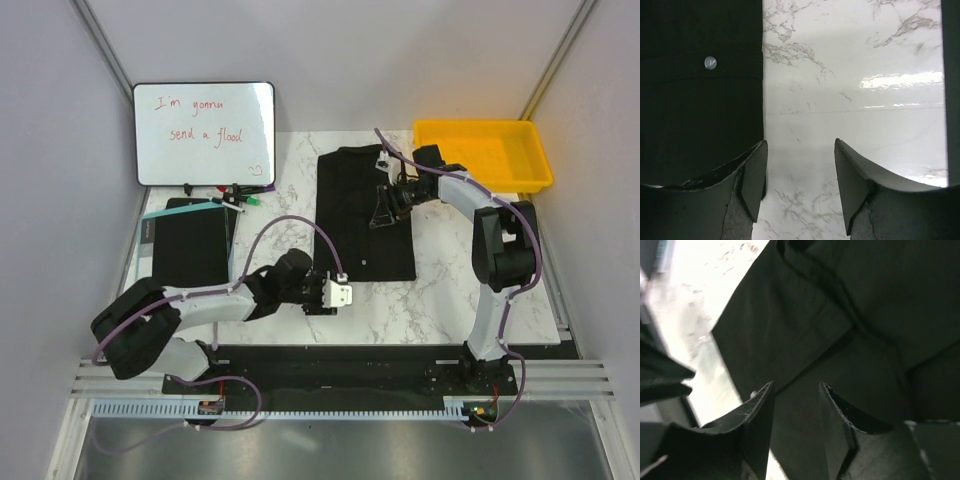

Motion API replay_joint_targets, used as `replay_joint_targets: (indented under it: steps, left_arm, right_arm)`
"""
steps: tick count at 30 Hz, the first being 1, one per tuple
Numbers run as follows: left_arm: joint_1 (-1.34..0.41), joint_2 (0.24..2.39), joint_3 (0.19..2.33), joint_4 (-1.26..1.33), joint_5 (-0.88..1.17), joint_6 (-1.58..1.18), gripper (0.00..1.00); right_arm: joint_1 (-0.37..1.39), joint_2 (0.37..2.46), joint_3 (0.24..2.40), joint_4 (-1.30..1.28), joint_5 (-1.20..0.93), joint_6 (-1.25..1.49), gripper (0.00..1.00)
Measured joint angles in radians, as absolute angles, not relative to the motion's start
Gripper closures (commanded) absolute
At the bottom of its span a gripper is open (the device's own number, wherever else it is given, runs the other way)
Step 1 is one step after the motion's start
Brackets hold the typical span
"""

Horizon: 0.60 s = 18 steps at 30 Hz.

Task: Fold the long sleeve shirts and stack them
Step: Fold the shirt

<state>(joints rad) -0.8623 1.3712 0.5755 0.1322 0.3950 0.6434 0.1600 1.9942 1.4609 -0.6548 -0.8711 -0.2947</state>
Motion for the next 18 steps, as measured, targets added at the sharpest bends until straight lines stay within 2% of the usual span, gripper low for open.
replay_joint_targets:
  steps: [8,15,18]
  left_arm:
    - [-1.003,1.537,0.534,0.424,0.236,0.876,0.47]
    - [-1.037,1.705,0.538,0.665,0.136,1.008,0.54]
    - [-1.038,1.758,0.537,0.755,0.1,1.057,0.62]
  right_arm:
    - [0.298,2.021,1.496,-0.522,-0.671,-0.346,0.56]
    - [0.314,2.111,1.496,-0.499,-0.593,-0.406,0.58]
    - [0.316,2.111,1.496,-0.489,-0.581,-0.421,0.58]
